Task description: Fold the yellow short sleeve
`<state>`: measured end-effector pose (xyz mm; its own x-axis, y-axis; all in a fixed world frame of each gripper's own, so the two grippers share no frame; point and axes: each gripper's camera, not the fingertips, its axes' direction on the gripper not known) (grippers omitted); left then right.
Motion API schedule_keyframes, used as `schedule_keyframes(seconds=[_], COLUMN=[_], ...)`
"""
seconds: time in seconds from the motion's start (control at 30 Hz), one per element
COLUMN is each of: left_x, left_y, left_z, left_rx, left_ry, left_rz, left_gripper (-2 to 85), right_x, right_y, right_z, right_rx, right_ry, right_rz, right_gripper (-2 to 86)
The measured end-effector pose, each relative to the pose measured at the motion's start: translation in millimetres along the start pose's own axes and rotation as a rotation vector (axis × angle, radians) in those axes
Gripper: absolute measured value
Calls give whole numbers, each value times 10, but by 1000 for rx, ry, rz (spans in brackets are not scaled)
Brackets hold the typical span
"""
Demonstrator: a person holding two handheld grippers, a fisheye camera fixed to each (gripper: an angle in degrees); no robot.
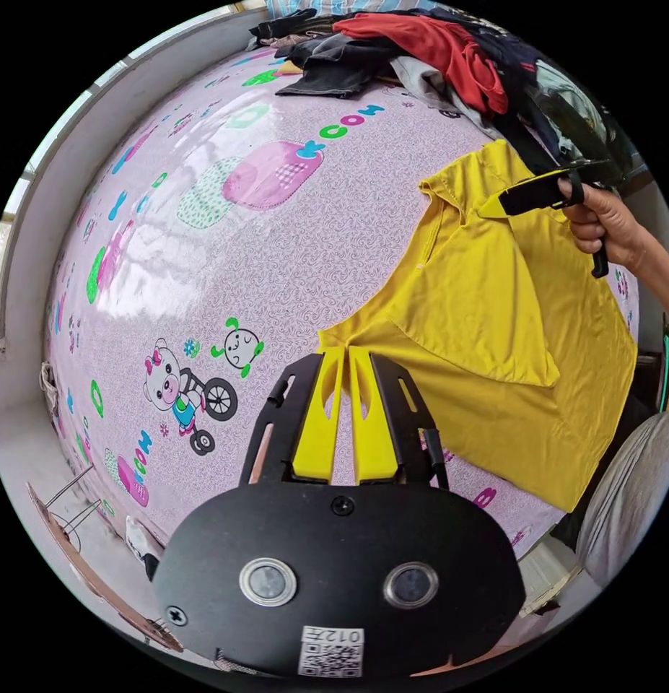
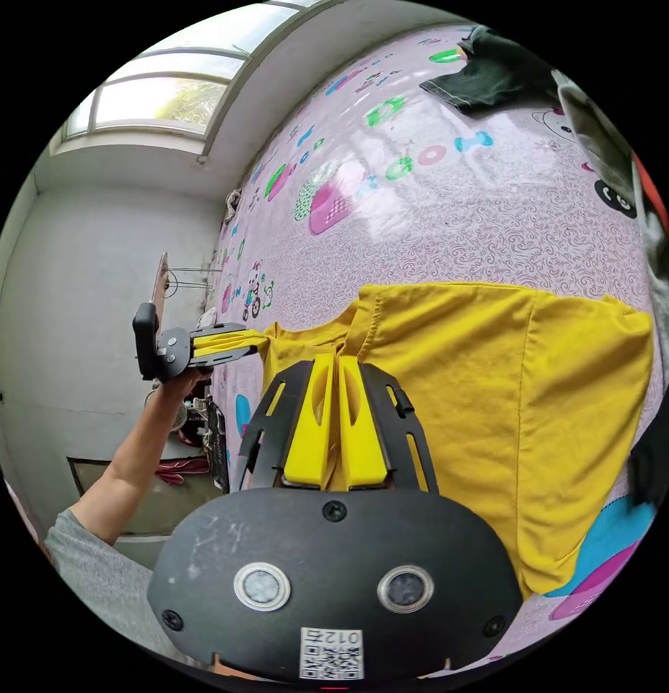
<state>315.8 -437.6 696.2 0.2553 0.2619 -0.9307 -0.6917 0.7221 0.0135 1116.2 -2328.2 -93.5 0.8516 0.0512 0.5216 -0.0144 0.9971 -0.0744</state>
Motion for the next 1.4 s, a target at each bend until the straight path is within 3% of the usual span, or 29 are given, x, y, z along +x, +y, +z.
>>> schedule_keyframes(seconds=[0.3, 0.43, 0.5, 0.57, 0.87, 1.13, 1.4], left_x=[-359, -440, -304, -117, 224, 65, -49], left_y=[259, 620, 726, 688, 419, 384, 367], left_z=[-227, -580, -602, -480, 35, 206, 309], left_rx=[73, 221, 253, 220, 95, 57, 52], left_ry=[45, 58, 147, 218, 228, 256, 281], left_rz=[-239, -398, -431, -391, -428, -459, -470], left_gripper=[11, 8, 7, 6, 8, 8, 8], right_x=[-254, -594, -735, -921, -1649, -2355, -2860], right_y=[-8, 648, 962, 1254, 1273, 1379, 1331], right_z=[-101, -239, -108, 90, 421, -300, -319], right_rx=[-13, -85, -142, -181, -196, -158, -128], right_ry=[-7, -57, -100, -113, -125, -41, -72], right_rz=[-9, -44, -33, -9, 58, 60, 129], right_gripper=[48, 52, 52, 52, 15, -6, -6])
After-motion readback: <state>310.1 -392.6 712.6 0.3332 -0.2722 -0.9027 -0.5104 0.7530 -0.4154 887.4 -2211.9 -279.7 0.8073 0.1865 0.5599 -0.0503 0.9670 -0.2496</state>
